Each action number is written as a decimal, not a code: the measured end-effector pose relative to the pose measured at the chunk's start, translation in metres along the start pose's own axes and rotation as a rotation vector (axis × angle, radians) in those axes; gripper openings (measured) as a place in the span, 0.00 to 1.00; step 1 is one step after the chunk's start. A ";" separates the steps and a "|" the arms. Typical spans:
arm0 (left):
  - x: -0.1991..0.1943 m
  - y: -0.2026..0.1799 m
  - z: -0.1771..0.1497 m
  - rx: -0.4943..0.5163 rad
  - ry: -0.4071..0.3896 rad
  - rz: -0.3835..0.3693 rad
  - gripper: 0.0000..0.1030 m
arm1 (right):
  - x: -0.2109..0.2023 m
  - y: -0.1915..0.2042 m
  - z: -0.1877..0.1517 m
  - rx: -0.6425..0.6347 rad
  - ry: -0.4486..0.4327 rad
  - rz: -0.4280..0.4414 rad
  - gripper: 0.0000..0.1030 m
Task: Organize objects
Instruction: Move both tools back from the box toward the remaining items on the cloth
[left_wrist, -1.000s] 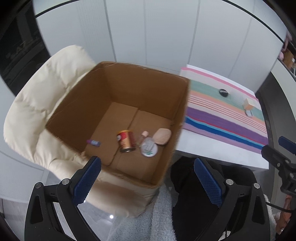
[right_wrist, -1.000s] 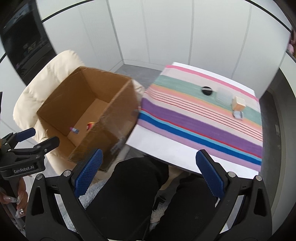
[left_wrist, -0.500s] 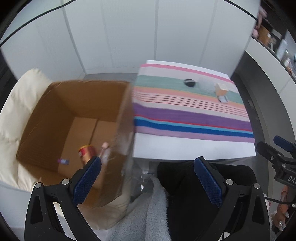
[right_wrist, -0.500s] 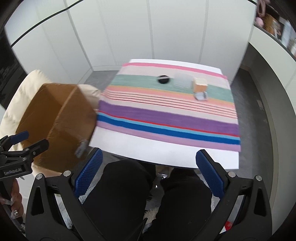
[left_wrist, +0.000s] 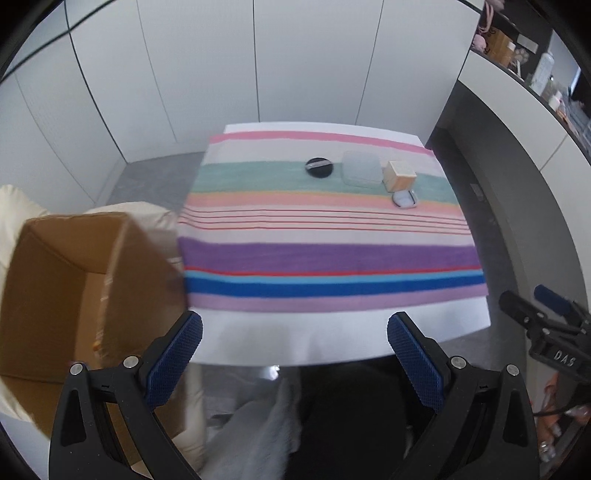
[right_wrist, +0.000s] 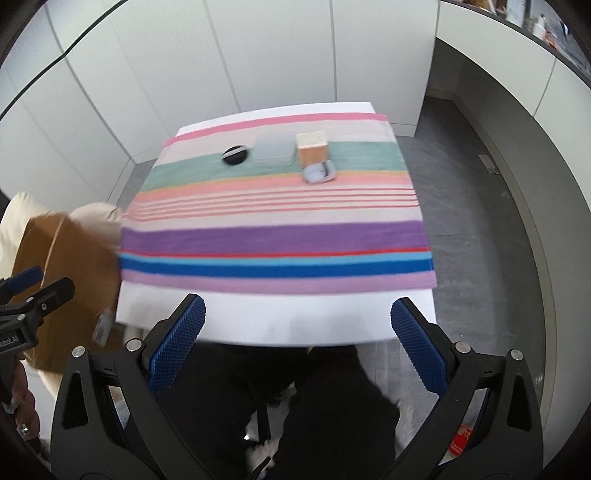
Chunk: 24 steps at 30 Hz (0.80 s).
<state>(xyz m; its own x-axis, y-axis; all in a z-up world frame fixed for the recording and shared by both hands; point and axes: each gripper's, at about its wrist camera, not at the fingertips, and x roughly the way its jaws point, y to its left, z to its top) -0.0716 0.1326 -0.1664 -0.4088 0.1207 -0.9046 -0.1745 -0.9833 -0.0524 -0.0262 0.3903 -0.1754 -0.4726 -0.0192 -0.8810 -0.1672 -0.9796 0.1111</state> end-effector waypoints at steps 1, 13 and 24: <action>0.008 -0.002 0.006 -0.007 0.012 -0.006 0.98 | 0.004 -0.004 0.003 0.005 -0.006 -0.007 0.99; 0.113 -0.023 0.094 0.006 0.027 0.043 0.98 | 0.088 -0.025 0.059 0.000 -0.003 -0.006 0.99; 0.251 -0.033 0.158 -0.013 0.076 0.111 0.97 | 0.202 -0.038 0.111 0.005 0.023 -0.027 0.99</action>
<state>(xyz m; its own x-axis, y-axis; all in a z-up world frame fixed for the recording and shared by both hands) -0.3101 0.2167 -0.3245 -0.3553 0.0013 -0.9348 -0.1199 -0.9918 0.0442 -0.2115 0.4458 -0.3068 -0.4479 0.0027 -0.8941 -0.1844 -0.9788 0.0894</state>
